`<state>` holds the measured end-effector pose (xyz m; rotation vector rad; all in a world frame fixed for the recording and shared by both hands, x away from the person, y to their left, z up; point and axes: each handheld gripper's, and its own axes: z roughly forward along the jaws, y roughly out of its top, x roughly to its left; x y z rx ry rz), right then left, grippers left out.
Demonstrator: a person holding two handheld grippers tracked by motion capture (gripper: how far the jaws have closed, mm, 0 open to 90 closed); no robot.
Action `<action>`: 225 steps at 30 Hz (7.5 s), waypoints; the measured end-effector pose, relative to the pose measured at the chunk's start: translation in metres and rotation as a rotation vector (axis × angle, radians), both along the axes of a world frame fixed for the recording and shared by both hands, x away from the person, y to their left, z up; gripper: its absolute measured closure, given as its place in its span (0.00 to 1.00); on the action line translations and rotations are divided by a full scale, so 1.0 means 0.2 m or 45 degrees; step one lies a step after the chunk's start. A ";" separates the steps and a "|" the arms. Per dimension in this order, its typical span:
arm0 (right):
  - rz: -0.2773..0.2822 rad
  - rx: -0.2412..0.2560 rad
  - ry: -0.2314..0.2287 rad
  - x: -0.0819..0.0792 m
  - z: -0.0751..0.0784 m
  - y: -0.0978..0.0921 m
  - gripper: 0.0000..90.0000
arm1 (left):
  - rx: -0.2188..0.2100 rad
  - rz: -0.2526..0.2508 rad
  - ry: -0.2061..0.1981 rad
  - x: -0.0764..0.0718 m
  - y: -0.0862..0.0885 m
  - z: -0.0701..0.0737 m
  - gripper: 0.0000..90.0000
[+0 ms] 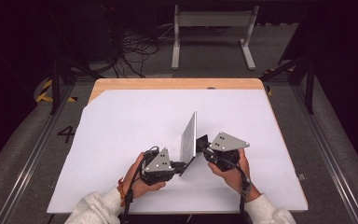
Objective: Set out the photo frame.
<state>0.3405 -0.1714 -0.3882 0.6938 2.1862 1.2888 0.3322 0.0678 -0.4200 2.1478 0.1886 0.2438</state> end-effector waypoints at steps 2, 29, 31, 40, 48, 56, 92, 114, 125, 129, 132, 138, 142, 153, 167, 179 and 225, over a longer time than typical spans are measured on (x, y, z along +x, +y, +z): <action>-0.004 -0.004 0.005 0.00 -0.01 0.00 1.00 | 0.006 -0.007 -0.005 -0.01 -0.02 0.00 0.92; 0.081 -0.062 0.069 -0.19 -0.04 -0.09 0.87 | 0.009 -0.026 -0.006 0.00 -0.10 -0.04 0.89; 0.084 -0.059 0.077 -0.20 -0.04 -0.10 0.86 | 0.007 -0.031 -0.003 0.01 -0.10 -0.04 0.89; 0.120 -0.054 0.105 -0.25 -0.05 -0.10 0.79 | 0.012 -0.039 -0.006 0.01 -0.11 -0.05 0.89; 0.086 -0.041 0.111 -0.24 -0.07 -0.06 0.77 | 0.018 -0.051 -0.010 0.02 -0.12 -0.06 0.88; 0.031 -0.019 0.135 -0.23 -0.11 -0.04 0.75 | 0.029 -0.069 0.002 0.04 -0.09 -0.07 0.86; 0.022 -0.008 0.183 -0.19 -0.18 -0.03 0.76 | 0.067 0.186 0.027 0.28 0.15 -0.08 0.54; -0.059 0.071 0.173 -0.19 -0.22 -0.04 0.66 | 0.074 0.245 0.070 0.34 0.07 -0.10 0.25; -0.061 0.172 0.217 -0.17 -0.24 -0.06 0.77 | 0.083 0.242 0.065 0.35 0.08 -0.10 0.25; -0.036 0.186 0.251 -0.15 -0.24 -0.08 0.79 | 0.082 0.248 0.074 0.35 0.08 -0.10 0.25; -0.026 0.177 0.254 -0.14 -0.23 -0.10 0.80 | 0.079 0.250 0.077 0.36 0.08 -0.11 0.25; -0.007 0.156 0.261 -0.14 -0.23 -0.13 0.82 | 0.074 0.226 0.087 0.38 0.06 -0.12 0.24; 0.005 0.141 0.266 -0.14 -0.22 -0.16 0.84 | 0.050 0.233 0.081 0.40 0.06 -0.11 0.23; 0.008 0.117 0.255 -0.14 -0.21 -0.17 0.85 | 0.019 0.211 0.161 0.48 0.02 -0.14 0.16; 0.008 0.084 0.267 -0.13 -0.20 -0.19 0.88 | 0.036 0.146 0.175 0.53 -0.04 -0.15 0.16; 0.014 0.090 0.284 -0.12 -0.20 -0.22 0.90 | 0.074 0.004 0.194 0.51 -0.09 -0.14 0.24; -0.044 0.130 0.179 -0.16 -0.12 -0.31 0.89 | 0.085 0.105 0.128 0.37 0.04 -0.07 0.45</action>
